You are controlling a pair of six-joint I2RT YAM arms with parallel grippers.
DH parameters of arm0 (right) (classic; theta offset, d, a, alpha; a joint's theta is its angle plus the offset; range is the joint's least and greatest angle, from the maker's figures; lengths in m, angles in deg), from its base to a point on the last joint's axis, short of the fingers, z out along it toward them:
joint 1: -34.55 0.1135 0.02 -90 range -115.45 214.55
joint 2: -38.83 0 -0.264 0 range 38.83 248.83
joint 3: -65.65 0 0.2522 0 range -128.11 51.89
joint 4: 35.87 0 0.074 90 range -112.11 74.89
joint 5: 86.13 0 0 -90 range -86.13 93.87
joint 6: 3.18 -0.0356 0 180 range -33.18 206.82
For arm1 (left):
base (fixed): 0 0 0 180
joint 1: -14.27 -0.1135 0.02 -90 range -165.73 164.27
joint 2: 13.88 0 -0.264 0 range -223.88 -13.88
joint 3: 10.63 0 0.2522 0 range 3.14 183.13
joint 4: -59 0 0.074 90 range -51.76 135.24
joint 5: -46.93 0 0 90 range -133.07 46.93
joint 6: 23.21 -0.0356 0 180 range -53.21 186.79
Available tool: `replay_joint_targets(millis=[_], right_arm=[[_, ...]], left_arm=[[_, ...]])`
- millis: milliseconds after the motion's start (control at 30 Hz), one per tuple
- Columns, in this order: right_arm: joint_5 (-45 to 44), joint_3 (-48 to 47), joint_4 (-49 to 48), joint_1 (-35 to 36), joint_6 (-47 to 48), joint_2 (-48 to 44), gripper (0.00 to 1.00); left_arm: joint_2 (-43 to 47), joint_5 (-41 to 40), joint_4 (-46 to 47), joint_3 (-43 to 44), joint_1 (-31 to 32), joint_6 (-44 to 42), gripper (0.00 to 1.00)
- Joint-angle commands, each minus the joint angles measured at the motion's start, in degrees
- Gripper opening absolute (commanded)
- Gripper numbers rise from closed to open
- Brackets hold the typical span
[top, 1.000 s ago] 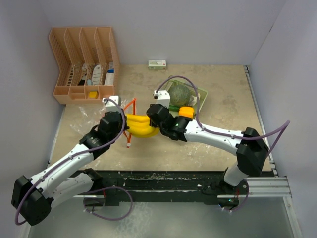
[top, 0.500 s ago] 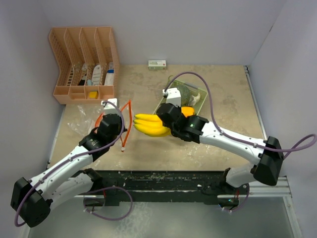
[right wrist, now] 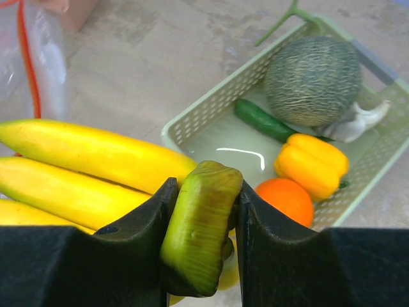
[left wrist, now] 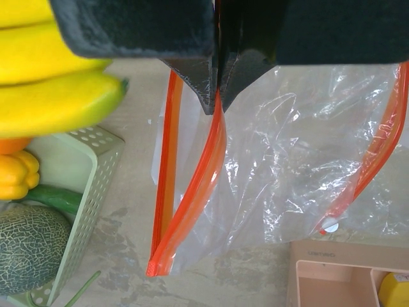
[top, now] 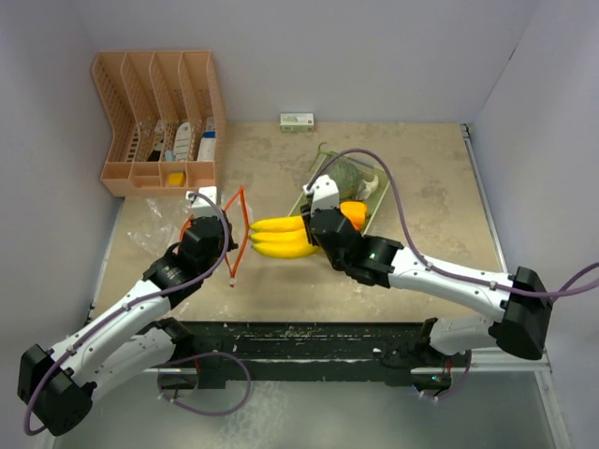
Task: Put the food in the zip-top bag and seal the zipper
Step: Place the fake fruit at the center of the board.
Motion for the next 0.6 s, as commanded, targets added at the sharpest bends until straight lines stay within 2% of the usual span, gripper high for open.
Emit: replay_joint_targets(millis=[0,200,433,500,567], right_arm=[[3.84,4.28,-12.46,4.81,6.92,1.00,0.00],[3.47,11.27,-15.83,5.32,2.35,2.58,0.00],[9.51,11.10,-8.84,5.33,-1.14,2.35,0.59],[10.40,9.79,-5.29,5.32,-2.08,1.68,0.70],[11.89,9.21,-1.88,5.32,-3.07,0.77,0.74]], left_arm=[[1.14,-0.46,0.34,1.34,-0.24,-0.74,0.00],[0.73,-0.19,0.12,1.71,-0.24,-0.95,0.00],[0.46,-0.10,0.34,1.85,-0.21,-1.05,0.00],[0.37,0.00,0.54,1.80,-0.21,-1.06,0.00],[0.27,0.26,0.65,1.80,-0.24,-0.98,0.00]])
